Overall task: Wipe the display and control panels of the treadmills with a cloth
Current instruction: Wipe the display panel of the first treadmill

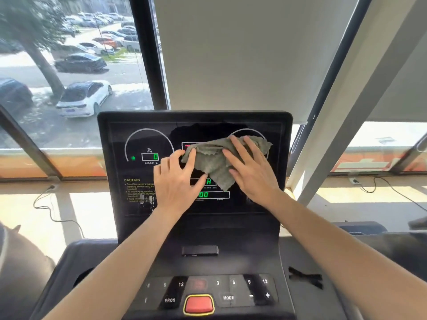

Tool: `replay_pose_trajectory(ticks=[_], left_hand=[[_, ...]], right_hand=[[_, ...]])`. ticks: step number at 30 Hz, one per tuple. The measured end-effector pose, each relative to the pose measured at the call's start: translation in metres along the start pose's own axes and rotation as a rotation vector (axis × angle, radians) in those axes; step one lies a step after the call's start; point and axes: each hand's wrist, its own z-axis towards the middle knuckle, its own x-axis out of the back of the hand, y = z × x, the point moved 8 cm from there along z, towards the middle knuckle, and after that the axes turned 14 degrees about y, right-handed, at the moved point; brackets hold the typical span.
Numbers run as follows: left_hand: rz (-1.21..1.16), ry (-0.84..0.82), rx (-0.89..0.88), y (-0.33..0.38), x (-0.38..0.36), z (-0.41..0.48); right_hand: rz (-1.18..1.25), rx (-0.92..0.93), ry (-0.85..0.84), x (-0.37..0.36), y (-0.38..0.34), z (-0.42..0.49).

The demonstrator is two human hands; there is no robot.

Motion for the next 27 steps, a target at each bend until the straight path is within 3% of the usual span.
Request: replay_pose_trajectory(ticks=[5,9,18,27], left_hand=[[0.01,0.023,0.031,-0.011,0.004,0.057],[-0.011,0.06,-0.001,-0.004,0.007,0.086],[-0.175,0.083,-0.094,0.058,-0.002,0.111],[-0.218,0.221,-0.271,0.125,-0.011,0.121]], right_hand=[[-0.035,-0.03,0.114,0.016,0.013,0.049],[-0.041,-0.01,0.075,0.015,0.017,0.066],[-0.043,-0.231,0.039,0.02,0.061,0.027],[0.199,-0.42,0.221,0.051,0.114,-0.015]])
